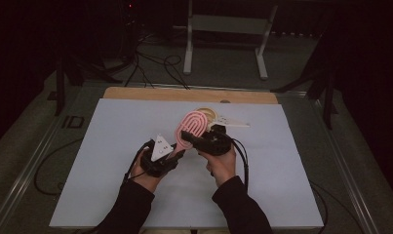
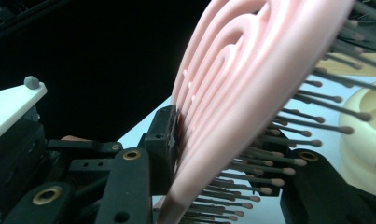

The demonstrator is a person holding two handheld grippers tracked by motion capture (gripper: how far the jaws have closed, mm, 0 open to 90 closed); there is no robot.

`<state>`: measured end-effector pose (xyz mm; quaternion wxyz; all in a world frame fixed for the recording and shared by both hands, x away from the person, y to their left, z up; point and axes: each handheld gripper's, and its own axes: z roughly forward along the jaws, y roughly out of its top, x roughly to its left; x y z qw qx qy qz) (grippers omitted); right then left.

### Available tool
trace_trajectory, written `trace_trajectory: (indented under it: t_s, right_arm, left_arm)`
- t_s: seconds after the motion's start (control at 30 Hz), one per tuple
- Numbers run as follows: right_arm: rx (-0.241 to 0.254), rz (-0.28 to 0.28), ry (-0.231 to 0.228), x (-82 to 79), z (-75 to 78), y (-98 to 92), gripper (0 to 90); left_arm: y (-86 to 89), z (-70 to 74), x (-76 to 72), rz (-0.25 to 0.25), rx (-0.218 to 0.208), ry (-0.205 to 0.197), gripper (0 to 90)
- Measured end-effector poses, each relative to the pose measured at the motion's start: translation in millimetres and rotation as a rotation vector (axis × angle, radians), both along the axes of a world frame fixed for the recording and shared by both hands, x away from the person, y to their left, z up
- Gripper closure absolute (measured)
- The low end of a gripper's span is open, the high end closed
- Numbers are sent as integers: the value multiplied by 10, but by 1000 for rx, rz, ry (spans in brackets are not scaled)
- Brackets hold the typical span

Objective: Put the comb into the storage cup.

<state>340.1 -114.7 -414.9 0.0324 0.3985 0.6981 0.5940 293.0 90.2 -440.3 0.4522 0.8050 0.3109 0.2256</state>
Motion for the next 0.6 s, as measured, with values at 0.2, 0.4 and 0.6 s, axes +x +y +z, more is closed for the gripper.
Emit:
trace_trajectory:
  t_s: [0.2,0.4,0.6]
  right_arm:
    - [-4,13,2,-6,8,9,608]
    - [-4,28,11,-28,40,32,630]
    - [18,36,10,-38,60,42,637]
  left_arm:
    - [-4,-7,0,2,3,2,702]
    - [11,-1,0,-7,0,-3,701]
    - [35,15,-5,-12,-7,-10,698]
